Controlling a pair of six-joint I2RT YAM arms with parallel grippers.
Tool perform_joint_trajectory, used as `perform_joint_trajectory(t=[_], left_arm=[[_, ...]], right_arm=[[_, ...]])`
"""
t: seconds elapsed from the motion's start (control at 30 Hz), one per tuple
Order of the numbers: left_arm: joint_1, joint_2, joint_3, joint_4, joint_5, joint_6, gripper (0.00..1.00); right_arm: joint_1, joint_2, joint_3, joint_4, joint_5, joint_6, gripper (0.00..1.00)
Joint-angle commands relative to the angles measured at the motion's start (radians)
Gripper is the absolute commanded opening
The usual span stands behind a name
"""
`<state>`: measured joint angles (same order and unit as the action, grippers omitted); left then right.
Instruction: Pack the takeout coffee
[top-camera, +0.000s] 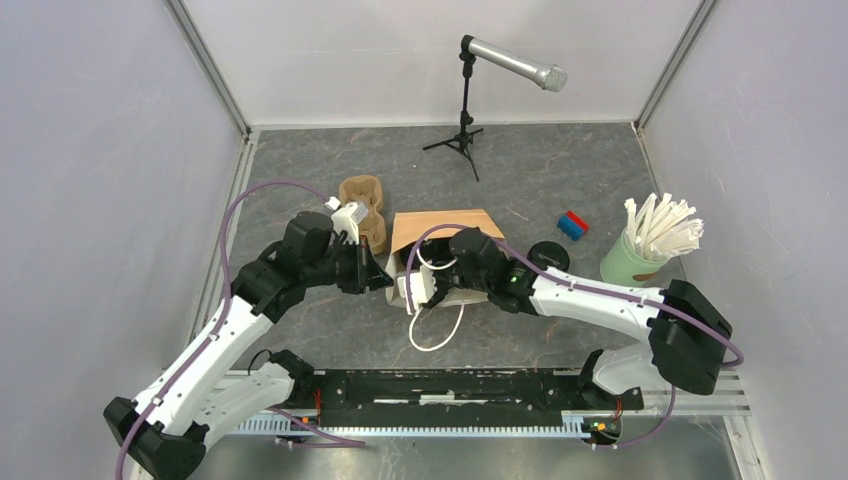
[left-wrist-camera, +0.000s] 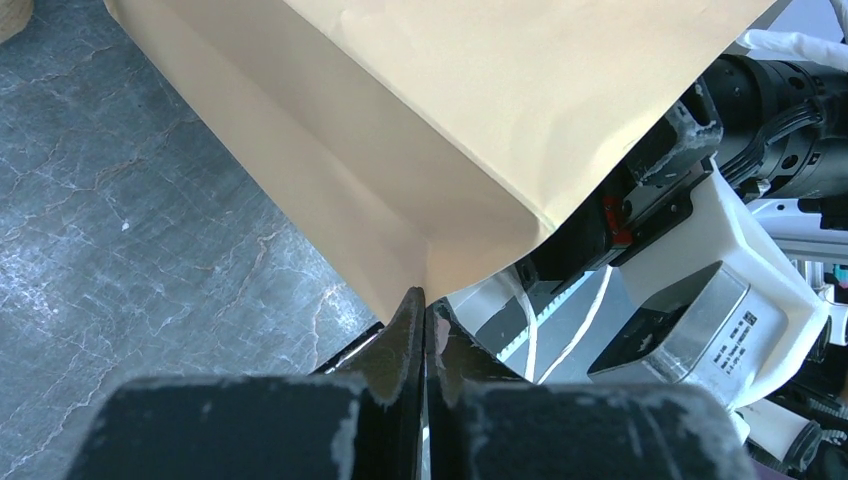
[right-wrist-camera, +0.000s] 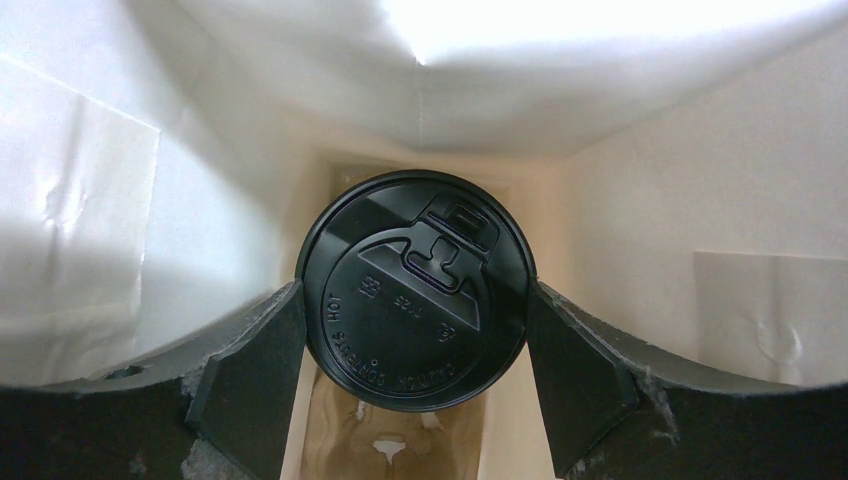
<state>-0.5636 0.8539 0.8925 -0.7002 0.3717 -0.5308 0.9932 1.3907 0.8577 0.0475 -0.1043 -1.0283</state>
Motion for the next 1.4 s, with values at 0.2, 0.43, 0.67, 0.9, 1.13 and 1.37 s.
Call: perform_joint_trajectory(t=[0.2, 0.43, 0.67, 0.9, 1.13, 1.37], left_arm=[[0.001, 0.017, 0.016, 0.034, 0.029, 0.024, 0.02], [0.008, 0.017, 0.013, 0.031, 0.032, 0.016, 0.02], [0.017, 0.030, 0.021, 0.021, 0.040, 0.026, 0.02], [0.028, 0.033, 0.028, 0.021, 0.047, 0.011, 0.02], [0.031, 0.028, 0.020, 0.033, 0.050, -0.011, 0.02], [0.033, 0.036, 0.017, 0.048, 0.056, -0.025, 0.02]], right_arm=[[-0.004, 0.039, 0.010, 0.043, -0.007, -0.041, 0.61], [-0.017, 0.050, 0.006, 0.066, 0.014, -0.054, 0.61], [-0.042, 0.066, 0.023, 0.062, -0.009, -0.088, 0.61], [-0.047, 0.086, 0.003, 0.108, 0.007, -0.092, 0.61], [-0.054, 0.094, -0.003, 0.131, 0.028, -0.084, 0.61], [-0.065, 0.123, 0.012, 0.111, 0.019, -0.089, 0.61]])
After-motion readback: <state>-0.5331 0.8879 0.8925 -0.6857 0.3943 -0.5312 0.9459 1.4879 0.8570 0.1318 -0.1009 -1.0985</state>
